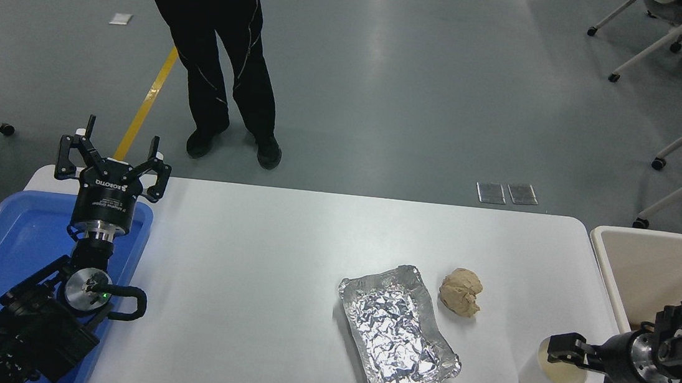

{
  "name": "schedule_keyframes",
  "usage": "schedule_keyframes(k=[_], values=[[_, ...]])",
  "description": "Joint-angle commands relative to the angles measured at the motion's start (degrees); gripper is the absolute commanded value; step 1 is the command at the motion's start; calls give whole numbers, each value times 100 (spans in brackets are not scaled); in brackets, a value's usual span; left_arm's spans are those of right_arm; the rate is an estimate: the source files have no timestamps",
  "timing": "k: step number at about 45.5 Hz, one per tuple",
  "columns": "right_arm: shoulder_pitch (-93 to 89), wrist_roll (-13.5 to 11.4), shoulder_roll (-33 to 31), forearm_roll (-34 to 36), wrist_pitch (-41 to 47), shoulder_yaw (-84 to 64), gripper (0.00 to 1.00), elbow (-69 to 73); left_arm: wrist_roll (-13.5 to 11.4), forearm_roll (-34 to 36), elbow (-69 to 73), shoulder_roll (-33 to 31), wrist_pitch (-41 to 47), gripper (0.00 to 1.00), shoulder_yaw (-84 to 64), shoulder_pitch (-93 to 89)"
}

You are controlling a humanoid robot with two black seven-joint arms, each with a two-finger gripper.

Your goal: Pick up paper cup place in dustbin

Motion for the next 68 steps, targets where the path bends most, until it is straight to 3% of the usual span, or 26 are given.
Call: schedule_keyframes(k=[1,3,7,33,45,55,68], values=[[-200,0,201,68,-104,-8,64,-119,0,-1,0,0,0,99,0,0],[-209,0,228,50,-104,-16,47,-119,0,-1,0,0,0,99,0,0],[-209,0,254,23,-104,-25,0,-128,0,-1,0,0,0,99,0,0],[326,9,52,-275,-236,-473,0,-5,0,-1,0,-9,0,99,0,0],[2197,105,-150,-1224,177,-1115,0,1207,0,-1,0,-9,0,99,0,-9],[4298,430,-124,-1409,1318,-1282,0,2306,0,-1,0,0,0,99,0,0],[6873,1054,-124,-1418,3428,-1186,0,2340,0,-1,0,0,0,99,0,0]])
